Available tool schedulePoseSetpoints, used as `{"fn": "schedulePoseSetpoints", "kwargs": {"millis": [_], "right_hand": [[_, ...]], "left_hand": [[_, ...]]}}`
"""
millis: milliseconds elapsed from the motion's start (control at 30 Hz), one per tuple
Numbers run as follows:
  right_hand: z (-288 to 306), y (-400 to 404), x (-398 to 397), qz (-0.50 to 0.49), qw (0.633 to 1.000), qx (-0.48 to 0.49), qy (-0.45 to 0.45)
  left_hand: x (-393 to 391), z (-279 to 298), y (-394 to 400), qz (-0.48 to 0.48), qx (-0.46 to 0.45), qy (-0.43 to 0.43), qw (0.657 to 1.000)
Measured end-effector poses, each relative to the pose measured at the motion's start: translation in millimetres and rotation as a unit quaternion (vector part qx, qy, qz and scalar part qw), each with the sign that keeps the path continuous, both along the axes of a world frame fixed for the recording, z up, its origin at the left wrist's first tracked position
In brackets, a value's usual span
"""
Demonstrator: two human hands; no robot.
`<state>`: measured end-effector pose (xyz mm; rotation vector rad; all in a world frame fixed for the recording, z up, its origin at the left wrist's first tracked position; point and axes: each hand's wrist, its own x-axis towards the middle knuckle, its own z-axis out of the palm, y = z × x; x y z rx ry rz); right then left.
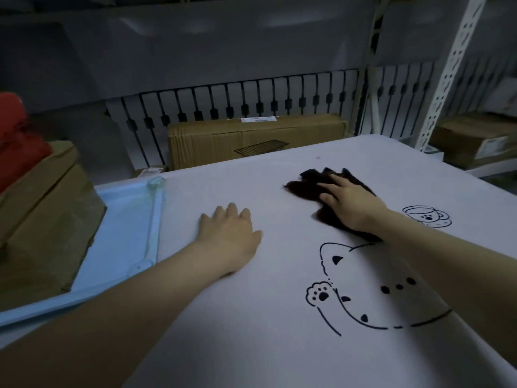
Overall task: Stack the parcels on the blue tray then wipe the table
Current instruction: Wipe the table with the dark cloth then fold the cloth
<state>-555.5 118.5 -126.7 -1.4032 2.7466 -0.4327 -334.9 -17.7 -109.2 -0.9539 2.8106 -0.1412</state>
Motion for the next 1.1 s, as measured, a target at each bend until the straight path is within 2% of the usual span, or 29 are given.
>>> {"fn": "schedulePoseSetpoints", "kwargs": {"millis": [100,200,400,467,567,733,833,900,1033,1100], "right_hand": [[-4,2,-19,-0.061,0.998,0.026,0.001],[-8,-18,-14,-0.073,0.996,0.042,-0.018],[-2,-87,17,0.107,0.993,0.036,-0.03],[-1,-105,12,0.133,0.99,0.03,-0.031],[6,-107,-19,0.089,0.996,0.028,-0.015],[-4,-51,-117,-0.041,0.99,0.108,0.081],[-6,8,-145,-0.174,0.983,0.052,0.003],[-8,35,-146,-0.221,0.974,0.032,-0.037],[-6,52,-74,-0.157,0.986,0.012,-0.046],[-7,49,-23,-0.092,0.995,-0.004,-0.04]], "left_hand": [[-33,-1,-5,0.002,0.077,-0.006,0.997],[-54,-3,-6,0.013,0.105,-0.036,0.994],[-57,-12,-9,-0.006,0.058,-0.023,0.998],[-58,-15,-9,-0.004,0.051,-0.026,0.998],[-57,-13,-8,-0.004,0.051,-0.035,0.998],[-56,-15,-10,-0.005,0.055,-0.041,0.998],[-55,-14,-8,-0.003,0.057,-0.039,0.998],[-55,-13,-8,-0.004,0.06,-0.033,0.998],[-50,-11,-4,0.0,0.077,-0.022,0.997],[-46,-11,-1,0.011,0.091,-0.009,0.996]]}}
